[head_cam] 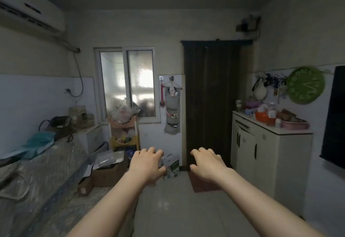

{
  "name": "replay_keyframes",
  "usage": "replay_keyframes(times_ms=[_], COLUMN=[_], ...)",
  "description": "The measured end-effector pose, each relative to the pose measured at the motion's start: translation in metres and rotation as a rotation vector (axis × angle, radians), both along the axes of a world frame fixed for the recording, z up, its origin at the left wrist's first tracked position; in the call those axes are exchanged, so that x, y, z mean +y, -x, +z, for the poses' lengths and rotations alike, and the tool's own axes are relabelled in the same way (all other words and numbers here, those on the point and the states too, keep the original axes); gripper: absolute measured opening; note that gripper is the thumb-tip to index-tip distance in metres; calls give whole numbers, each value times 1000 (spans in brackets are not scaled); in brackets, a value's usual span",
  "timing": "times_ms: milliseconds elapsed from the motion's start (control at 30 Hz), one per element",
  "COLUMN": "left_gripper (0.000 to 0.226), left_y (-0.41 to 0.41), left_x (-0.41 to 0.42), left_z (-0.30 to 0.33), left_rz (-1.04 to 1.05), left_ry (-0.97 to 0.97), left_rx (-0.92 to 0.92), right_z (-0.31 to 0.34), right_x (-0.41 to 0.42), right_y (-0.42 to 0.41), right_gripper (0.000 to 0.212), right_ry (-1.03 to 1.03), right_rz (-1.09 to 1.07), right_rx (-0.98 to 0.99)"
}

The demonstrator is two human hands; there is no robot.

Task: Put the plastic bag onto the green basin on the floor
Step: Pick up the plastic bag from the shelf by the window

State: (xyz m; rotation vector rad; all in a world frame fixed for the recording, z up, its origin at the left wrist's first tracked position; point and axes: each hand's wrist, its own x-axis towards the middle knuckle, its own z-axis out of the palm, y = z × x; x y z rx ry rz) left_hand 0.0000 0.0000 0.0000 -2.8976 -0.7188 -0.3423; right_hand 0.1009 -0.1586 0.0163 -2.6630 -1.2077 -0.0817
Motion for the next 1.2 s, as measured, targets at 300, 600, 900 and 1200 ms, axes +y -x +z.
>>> replay_keyframes(times_ms=[300,600,900,1200], left_gripper=[54,57,58,63], left_y=[-152,-355,-535,-677], left_x=[191,349,524,775], left_z=[26,7,-3,-21], left_rz=[85,102,171,293], left_ry=[49,44,37,18], left_rx=[-44,-70,-64,-123], right_z=[18,6,-4,-35], right_x=[149,317,526,777], right_y=[-176,-389,-591,-747], right_gripper=[50,51,47,49], right_ry=[-127,-141,-60,-119], right_rz=[-59,-21,119,246], right_rx=[83,-1,43,49])
